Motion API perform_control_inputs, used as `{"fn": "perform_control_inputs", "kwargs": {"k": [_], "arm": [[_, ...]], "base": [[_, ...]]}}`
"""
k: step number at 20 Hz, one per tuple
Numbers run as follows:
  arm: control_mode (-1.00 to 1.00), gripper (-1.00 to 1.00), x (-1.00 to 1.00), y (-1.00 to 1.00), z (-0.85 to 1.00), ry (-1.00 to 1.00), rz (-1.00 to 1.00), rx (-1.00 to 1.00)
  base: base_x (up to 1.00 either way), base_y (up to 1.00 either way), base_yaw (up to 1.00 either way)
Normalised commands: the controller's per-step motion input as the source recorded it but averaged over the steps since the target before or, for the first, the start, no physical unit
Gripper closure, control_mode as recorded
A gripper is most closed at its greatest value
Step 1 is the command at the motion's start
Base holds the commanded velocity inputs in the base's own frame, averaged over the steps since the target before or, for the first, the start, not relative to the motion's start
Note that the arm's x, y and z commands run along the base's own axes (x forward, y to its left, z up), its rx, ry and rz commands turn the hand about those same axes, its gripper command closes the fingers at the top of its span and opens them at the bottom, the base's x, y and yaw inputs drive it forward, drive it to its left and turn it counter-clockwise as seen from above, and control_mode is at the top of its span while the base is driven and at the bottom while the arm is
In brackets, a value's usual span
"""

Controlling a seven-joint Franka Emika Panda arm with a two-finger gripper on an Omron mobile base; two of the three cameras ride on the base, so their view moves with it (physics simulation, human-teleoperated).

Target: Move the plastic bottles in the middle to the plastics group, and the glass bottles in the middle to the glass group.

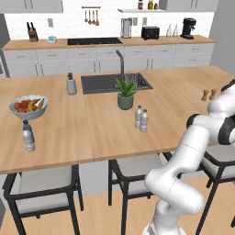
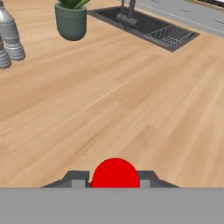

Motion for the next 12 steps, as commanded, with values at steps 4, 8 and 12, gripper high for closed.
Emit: {"fn": "perform_control_inputs", "kwargs": {"k": [4,8,12], "arm": [[-1.00,1.00,0.00,0.17,0.00,0.00,0.00,-0.04],[-1.00,1.00,0.00,0.00,-0.07,-0.19,0.00,0.03],[-1.00,1.00,0.00,0.00,-0.03,-0.04,0.00,0.00]], "base": [[0.00,0.00,0.00],[0.00,0.00,0.00],[0.00,0.00,0.00]]}}
